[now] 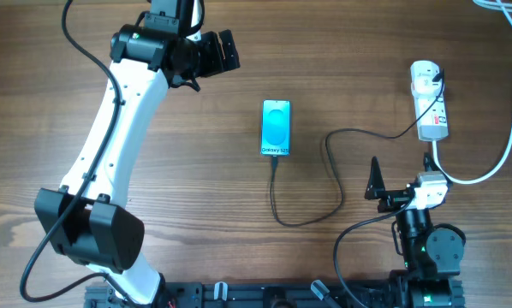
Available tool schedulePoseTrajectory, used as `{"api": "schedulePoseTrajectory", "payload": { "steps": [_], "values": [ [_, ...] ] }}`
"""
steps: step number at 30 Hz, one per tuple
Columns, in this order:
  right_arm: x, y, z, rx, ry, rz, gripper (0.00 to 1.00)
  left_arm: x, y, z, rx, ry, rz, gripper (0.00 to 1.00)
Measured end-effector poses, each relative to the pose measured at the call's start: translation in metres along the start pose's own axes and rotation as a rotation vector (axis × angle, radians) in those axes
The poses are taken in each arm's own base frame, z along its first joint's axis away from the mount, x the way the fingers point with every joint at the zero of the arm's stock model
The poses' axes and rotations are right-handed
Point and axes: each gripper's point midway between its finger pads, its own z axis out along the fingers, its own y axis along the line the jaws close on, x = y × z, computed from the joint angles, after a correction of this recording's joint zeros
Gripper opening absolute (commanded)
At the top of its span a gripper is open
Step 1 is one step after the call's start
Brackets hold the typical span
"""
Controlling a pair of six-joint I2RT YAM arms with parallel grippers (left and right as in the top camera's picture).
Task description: Plug charger to phone and switch on socket
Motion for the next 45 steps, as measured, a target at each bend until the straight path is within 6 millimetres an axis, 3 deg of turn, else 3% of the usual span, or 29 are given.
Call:
{"api": "schedulePoseTrajectory", "payload": {
  "steps": [26, 30, 32, 34, 37, 45],
  "values": [
    [0.000, 0.000, 0.000, 0.000, 0.000, 0.000, 1.00, -0.002, -0.001, 0.000, 0.003, -0.006, 0.001, 1.00],
    [0.000, 0.000, 0.000, 0.000, 0.000, 0.000, 1.00, -0.003, 0.007, 0.000, -0.038, -0.016, 0.004, 1.00],
    [0.000, 0.000, 0.000, 0.000, 0.000, 0.000, 1.00, 0.007, 0.015, -0.001, -0.077, 0.021, 0.001, 1.00],
    [0.000, 0.000, 0.000, 0.000, 0.000, 0.000, 1.00, 0.023, 0.029, -0.007, -0.146, 0.075, -0.007, 1.00],
    [0.000, 0.000, 0.000, 0.000, 0.000, 0.000, 1.00, 0.028, 0.042, -0.023, -0.221, 0.066, -0.004, 1.00],
    [0.000, 0.000, 0.000, 0.000, 0.000, 0.000, 1.00, 0.028, 0.046, -0.062, -0.214, -0.077, 0.015, 1.00]
  ]
}}
